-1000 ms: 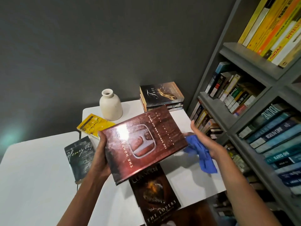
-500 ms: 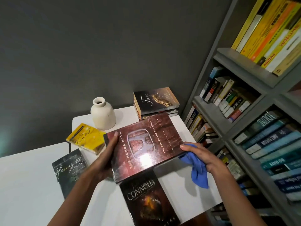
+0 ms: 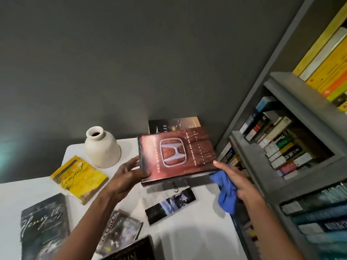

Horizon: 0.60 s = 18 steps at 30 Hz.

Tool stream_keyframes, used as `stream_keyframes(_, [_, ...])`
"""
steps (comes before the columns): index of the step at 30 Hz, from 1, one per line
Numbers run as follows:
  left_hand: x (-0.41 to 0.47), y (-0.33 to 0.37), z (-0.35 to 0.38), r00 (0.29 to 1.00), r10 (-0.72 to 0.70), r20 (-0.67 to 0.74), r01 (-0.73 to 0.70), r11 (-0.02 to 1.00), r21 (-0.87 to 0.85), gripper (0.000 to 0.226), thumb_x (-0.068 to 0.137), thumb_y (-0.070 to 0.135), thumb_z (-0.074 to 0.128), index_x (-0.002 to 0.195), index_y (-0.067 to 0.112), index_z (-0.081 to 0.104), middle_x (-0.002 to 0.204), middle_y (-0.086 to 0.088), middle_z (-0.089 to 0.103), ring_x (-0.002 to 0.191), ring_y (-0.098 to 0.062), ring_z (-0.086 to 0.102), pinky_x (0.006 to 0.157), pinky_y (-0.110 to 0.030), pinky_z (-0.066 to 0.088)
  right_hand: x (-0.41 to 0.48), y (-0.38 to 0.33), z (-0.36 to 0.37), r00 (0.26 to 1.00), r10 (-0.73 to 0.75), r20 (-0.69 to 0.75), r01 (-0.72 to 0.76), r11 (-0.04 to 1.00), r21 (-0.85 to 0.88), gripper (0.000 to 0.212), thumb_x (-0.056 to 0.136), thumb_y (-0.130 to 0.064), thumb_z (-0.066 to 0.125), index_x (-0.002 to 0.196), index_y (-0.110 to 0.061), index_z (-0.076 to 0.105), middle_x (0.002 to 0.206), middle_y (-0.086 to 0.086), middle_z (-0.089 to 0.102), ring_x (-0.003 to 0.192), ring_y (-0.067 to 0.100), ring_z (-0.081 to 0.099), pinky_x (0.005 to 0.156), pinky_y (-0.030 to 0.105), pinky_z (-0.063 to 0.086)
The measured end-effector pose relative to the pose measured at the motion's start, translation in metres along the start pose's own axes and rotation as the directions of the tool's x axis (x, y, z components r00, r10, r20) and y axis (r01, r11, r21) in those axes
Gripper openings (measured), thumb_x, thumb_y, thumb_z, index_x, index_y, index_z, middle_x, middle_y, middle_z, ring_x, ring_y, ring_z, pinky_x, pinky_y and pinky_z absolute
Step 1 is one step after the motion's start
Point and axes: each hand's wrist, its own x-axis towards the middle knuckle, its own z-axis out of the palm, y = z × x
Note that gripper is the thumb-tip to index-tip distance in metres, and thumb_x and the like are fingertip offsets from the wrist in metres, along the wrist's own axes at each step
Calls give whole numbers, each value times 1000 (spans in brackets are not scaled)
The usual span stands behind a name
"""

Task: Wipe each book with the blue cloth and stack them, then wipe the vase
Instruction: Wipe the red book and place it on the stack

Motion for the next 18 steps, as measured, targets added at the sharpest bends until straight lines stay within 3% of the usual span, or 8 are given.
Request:
stream_keyframes(4, [54, 18, 15, 995, 74, -72, -75, 997, -13, 44, 79, -21, 56, 114, 5, 63, 102, -4, 74, 84, -11, 72, 71, -20, 57, 55, -34, -7, 999, -16, -44, 14, 999, -46, 42, 81, -36, 71, 104, 0, 71, 103, 15, 72, 99, 27, 66, 96, 34, 49])
stream_keyframes(12, [130, 19, 23, 983, 68, -169, -70, 997, -9, 43, 84, -17, 57, 125, -4, 57, 120, -20, 64, 89, -16, 70, 77, -20, 56, 126, -54, -9, 996, -34, -77, 27, 995, -95, 44, 75, -43, 76, 101, -7, 74, 99, 9, 74, 98, 22, 69, 96, 36, 51])
stream_keyframes(16, [142, 9, 21, 973, 78, -217, -80, 997, -2, 43, 85, -15, 58, 126, -4, 56, 114, -17, 66, 95, -23, 66, 79, -21, 57, 140, -48, -12, 993, -58, -100, 37, 979, -200, 85, 60, -59, 80, 107, 9, 63, 101, 17, 71, 85, 19, 65, 88, 36, 53])
stream_keyframes(18, [146, 6, 21, 964, 113, -241, -112, 994, 17, 42, 86, -14, 57, 127, -3, 55, 110, -12, 67, 100, -25, 64, 77, -20, 56, 142, -49, -11, 986, -119, -113, 84, 956, -280, 70, 63, -55, 80, 97, 5, 68, 87, 8, 70, 83, 19, 63, 77, 27, 50])
